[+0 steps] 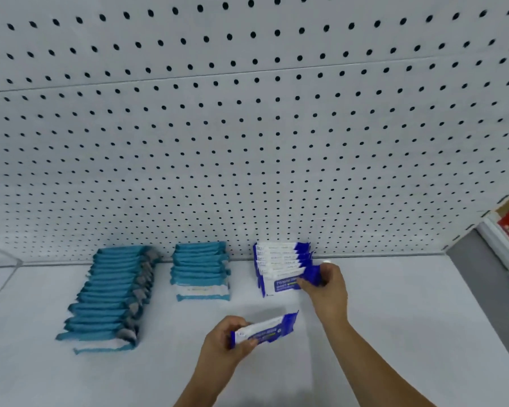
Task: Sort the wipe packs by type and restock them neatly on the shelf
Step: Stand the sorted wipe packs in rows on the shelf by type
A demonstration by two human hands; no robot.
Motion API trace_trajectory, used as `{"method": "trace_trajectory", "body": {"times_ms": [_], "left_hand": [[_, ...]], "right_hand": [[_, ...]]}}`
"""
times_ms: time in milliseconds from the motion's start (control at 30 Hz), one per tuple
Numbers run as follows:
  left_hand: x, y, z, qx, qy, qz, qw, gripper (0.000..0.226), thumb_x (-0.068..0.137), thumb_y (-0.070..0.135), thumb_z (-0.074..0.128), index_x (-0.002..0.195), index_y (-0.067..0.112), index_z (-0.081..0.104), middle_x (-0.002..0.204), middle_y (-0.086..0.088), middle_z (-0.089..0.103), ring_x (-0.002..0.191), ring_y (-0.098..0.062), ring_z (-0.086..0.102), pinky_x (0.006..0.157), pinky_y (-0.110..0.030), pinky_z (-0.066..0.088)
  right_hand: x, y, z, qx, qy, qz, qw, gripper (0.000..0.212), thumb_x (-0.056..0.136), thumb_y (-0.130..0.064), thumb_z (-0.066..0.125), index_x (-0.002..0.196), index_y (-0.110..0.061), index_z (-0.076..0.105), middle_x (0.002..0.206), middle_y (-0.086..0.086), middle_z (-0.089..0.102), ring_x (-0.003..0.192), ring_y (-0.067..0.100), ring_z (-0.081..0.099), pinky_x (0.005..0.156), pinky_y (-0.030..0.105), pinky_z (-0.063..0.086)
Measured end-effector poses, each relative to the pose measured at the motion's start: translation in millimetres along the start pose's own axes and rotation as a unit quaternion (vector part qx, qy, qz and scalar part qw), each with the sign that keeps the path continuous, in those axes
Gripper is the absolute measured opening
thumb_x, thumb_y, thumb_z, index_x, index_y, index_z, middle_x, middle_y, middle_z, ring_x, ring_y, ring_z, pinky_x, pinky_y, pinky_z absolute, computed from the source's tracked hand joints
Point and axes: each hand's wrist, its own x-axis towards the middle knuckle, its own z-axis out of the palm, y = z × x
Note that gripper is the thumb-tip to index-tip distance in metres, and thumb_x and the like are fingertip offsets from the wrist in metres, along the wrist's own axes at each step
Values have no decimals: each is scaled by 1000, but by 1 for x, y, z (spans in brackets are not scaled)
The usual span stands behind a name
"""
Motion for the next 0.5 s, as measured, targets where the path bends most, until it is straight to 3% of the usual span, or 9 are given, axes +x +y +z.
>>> {"method": "trace_trajectory", "body": {"times_ms": [100,200,267,367,433,500], "left_hand": [[22,-4,14,12,23,3,1000,31,68,14,88,93,11,70,99,2,75,88,-15,68,78,-24,55],[43,1,31,12,36,3,999,25,75,-4,82,92,10,69,114,6,70,107,-9,66,81,-14,51],[55,5,42,24,53,29,998,23,76,-3,80,91,10,68,121,5,66,112,-11,64,81,-14,51],[74,12,56,34,98,66,992,25,76,2,82,91,13,66,123,5,66,110,-16,65,85,-21,54],[84,17,65,35,129,70,989,28,76,1,81,92,15,62,119,5,67,106,-18,66,82,-16,52],[86,25,73,39,157,67,985,37,77,0,80,97,20,55,112,9,66,100,-12,66,76,-10,50]], "right_hand": [[4,3,2,2,-9,-3,1000,54,72,-11,87,116,-18,55,105,-8,65,92,4,64,69,9,49],[7,12,2,13,-50,8,999,56,76,-12,84,125,-21,57,112,-10,67,98,2,66,75,12,52],[8,14,-2,31,-63,12,997,47,85,-15,77,127,-22,58,115,-8,69,104,4,66,80,12,52],[6,15,-14,61,-91,15,994,37,97,-35,61,132,-26,57,124,-11,67,116,8,62,96,23,50],[5,16,-20,58,-144,21,988,60,87,-48,69,140,-28,49,131,-16,61,120,3,59,95,19,49],[5,17,-21,18,-193,15,981,87,73,-40,85,146,-34,37,136,-23,54,122,-5,55,95,19,49]]}}
